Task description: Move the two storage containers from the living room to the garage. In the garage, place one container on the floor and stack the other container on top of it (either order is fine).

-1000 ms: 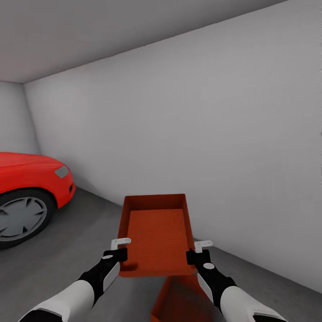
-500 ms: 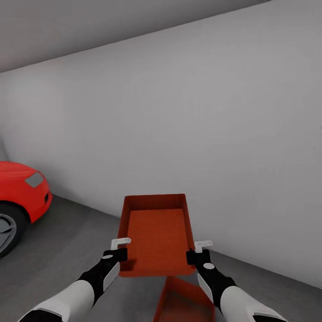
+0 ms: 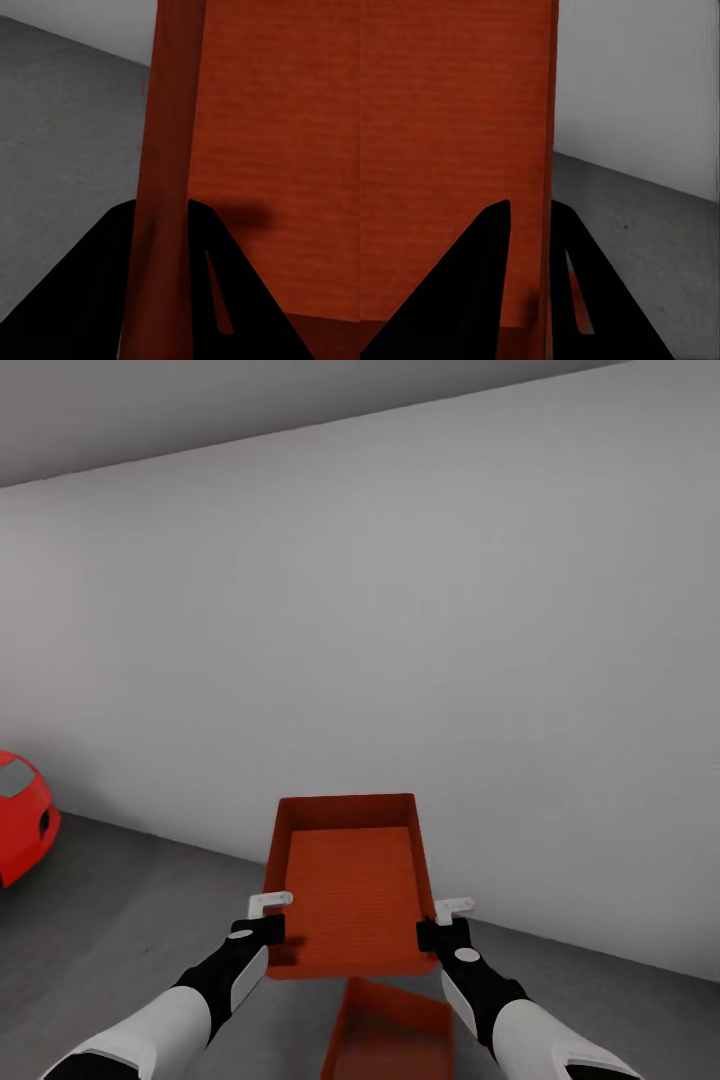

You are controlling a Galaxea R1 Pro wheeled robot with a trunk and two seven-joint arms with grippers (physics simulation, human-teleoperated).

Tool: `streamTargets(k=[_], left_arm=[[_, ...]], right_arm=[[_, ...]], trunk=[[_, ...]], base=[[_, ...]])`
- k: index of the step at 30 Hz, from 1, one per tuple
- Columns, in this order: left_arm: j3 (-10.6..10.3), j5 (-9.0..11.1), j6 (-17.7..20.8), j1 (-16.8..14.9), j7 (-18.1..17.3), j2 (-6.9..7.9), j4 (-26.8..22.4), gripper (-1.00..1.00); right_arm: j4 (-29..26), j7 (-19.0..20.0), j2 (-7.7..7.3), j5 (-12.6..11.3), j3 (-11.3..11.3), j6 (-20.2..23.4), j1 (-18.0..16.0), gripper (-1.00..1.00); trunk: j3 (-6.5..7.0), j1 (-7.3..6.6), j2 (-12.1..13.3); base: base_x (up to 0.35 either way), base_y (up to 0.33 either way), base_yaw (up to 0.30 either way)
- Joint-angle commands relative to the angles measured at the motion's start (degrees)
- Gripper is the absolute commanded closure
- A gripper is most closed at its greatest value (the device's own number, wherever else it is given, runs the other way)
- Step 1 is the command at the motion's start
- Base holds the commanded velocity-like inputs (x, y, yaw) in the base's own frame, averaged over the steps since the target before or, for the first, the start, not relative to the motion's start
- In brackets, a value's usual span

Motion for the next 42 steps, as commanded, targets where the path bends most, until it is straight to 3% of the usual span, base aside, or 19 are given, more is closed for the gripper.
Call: streamTargets(k=[1,8,20,33,42], left_arm=[[0.46,-0.37,-3.47,-0.01,0.73,-0.02,-0.30,1.00],[0.46,-0.37,-3.47,-0.01,0.73,-0.07,-0.30,1.00],[0.46,-0.37,-3.47,-0.01,0.73,-0.10,-0.30,1.00],[0.46,-0.37,-3.47,-0.01,0.73,-0.05,-0.30,1.00],[0.46,-0.37,-3.47,-0.01,0.73,-0.05,-0.30,1.00]], right_arm=[[0.24,-0.03,1.58,0.36,-1.28,-0.22,0.00,1.00],[0.24,-0.03,1.58,0.36,-1.28,-0.22,0.00,1.00],[0.24,-0.03,1.58,0.36,-1.28,-0.22,0.00,1.00],[0.24,-0.03,1.58,0.36,-1.28,-0.22,0.00,1.00],[0.24,0.08,1.56,0.36,-1.28,-0.22,0.00,1.00]], trunk=[[-0.02,0.02,-0.04],[-0.02,0.02,-0.04],[-0.02,0.02,-0.04],[-0.02,0.02,-0.04],[-0.02,0.02,-0.04]], base=[[0.000,0.000,-0.247],[0.021,0.039,-0.247],[0.132,0.259,-0.247],[0.010,0.018,-0.246],[0.000,0.000,-0.048]])
